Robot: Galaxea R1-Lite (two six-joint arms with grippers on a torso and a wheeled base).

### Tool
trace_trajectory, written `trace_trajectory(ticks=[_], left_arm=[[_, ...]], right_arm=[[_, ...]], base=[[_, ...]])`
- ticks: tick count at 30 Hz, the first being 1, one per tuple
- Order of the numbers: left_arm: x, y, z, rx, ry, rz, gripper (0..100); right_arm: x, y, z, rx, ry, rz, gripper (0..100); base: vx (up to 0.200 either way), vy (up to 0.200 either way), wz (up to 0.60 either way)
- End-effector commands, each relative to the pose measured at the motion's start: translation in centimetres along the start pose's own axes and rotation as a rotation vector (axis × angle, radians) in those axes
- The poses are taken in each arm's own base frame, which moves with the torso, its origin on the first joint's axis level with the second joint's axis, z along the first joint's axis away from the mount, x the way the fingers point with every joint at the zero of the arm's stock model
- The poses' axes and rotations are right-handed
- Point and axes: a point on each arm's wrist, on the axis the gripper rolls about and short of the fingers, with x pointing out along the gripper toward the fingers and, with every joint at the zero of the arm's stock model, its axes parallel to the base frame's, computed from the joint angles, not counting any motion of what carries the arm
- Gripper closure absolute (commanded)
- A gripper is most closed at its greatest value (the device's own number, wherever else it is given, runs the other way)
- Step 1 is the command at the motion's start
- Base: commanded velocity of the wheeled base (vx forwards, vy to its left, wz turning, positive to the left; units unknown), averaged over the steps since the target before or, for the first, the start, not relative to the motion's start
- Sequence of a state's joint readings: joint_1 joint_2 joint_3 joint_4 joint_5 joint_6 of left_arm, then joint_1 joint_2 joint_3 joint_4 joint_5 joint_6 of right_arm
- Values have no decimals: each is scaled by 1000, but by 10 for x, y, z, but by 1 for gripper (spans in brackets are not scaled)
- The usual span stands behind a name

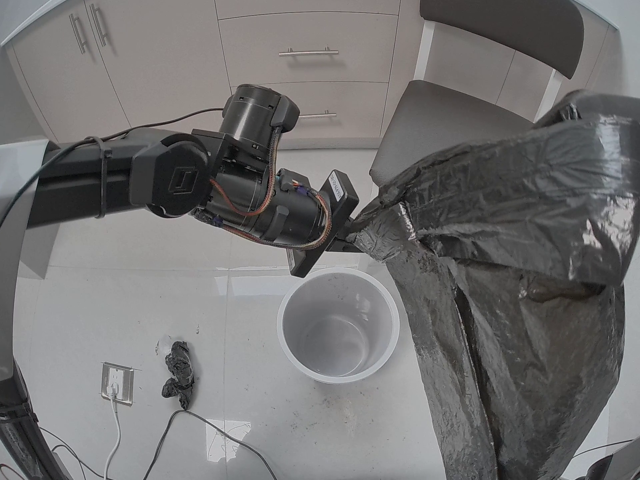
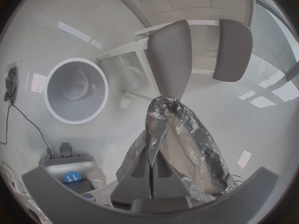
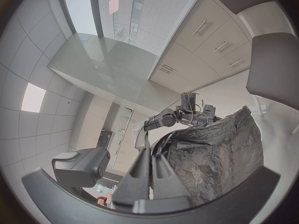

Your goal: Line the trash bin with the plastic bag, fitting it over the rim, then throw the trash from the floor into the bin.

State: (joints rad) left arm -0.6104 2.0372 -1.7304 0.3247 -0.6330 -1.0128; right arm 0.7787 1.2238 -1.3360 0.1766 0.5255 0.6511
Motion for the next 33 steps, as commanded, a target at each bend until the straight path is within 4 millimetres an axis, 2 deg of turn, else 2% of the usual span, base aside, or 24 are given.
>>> trace_trajectory(ticks=[1,6,11,16,22,27,32,33], left_arm=[[-8,-6,-1,12,-15,-15,100],[-20,-7,5,0,-59,-25,100],[-45,-6,14,1,-137,-28,100],[-49,-2,14,-10,-143,-16,100],[-58,7,24,-28,-181,-4,100],[-70,8,33,-16,-230,-25,100],[-83,5,36,0,-271,-46,100],[-88,6,38,2,-289,-51,100]], right_arm=[[3,-4,-2,-4,13,-12,100],[9,-17,-7,-36,33,-57,100],[26,-45,-19,-92,58,-210,100],[35,-59,-27,-106,96,-258,100],[55,-81,-22,-109,62,-304,100],[76,-97,-18,-130,-3,-366,100],[87,-106,-18,-130,0,-369,100],[94,-112,-17,-131,-2,-370,100]], base=[[0,0,0],[0,0,0],[0,0,0],[0,0,0],[0,0,0],[0,0,0],[0,0,0],[0,0,0]])
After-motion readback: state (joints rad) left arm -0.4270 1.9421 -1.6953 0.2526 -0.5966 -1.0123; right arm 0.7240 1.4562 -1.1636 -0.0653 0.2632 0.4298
